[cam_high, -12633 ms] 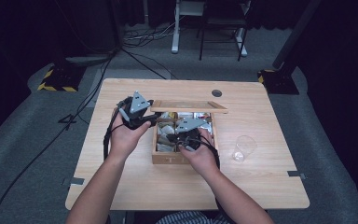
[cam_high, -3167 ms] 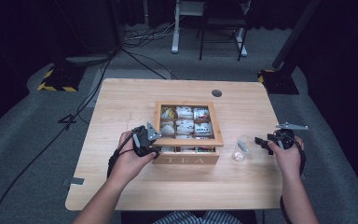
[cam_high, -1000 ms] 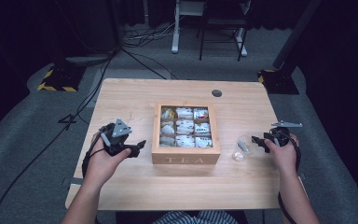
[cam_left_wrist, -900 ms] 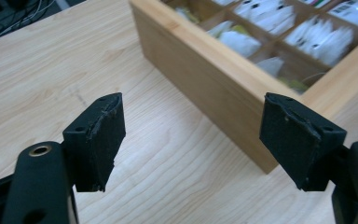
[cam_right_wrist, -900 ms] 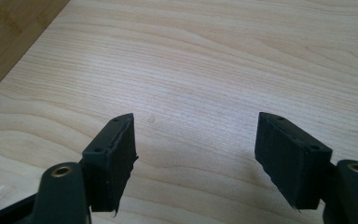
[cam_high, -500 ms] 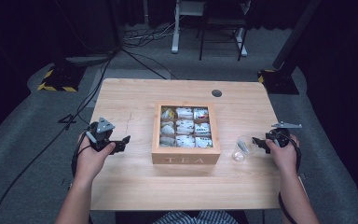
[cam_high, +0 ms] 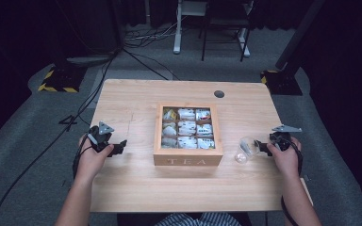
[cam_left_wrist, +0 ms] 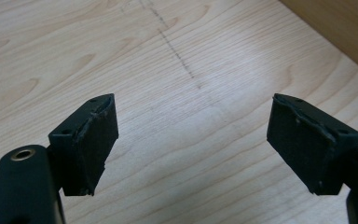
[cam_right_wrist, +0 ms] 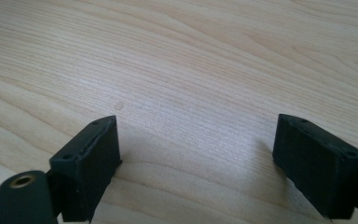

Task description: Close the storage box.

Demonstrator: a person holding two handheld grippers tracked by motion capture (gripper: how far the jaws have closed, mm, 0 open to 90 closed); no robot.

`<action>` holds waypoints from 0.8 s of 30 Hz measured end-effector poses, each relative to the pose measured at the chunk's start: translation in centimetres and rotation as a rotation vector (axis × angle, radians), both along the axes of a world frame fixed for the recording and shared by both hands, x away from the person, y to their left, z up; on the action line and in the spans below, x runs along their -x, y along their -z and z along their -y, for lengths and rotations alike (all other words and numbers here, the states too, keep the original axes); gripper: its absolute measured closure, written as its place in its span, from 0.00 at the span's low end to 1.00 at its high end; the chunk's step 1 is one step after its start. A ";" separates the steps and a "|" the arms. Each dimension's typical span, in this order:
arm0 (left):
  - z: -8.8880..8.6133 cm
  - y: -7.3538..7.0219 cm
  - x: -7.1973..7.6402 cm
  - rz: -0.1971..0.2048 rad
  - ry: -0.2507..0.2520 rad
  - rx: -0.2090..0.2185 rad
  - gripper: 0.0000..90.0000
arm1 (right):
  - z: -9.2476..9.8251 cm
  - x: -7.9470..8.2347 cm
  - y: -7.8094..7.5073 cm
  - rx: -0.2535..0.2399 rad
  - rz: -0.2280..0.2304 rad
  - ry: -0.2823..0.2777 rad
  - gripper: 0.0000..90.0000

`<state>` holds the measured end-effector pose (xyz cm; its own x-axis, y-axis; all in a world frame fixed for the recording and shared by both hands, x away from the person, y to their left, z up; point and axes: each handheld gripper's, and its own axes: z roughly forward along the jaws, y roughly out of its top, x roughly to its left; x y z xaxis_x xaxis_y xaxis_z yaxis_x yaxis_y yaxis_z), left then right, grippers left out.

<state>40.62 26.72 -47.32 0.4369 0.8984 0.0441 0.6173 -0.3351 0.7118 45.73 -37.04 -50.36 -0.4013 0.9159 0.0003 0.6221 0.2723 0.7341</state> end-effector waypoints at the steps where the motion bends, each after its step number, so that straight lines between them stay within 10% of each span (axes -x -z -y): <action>1: -0.1 0.2 0.0 -0.001 -0.008 0.005 0.19 | 0.0 0.0 0.0 -0.001 -0.001 -0.001 0.16; 10: -0.6 1.8 -0.6 -0.011 -0.038 -0.026 0.19 | 0.0 -0.1 0.0 -0.001 0.002 -0.001 0.16; 24: -1.5 3.1 -1.0 -0.055 -0.045 0.051 0.18 | 0.0 -0.1 0.0 -0.001 0.000 -0.006 0.16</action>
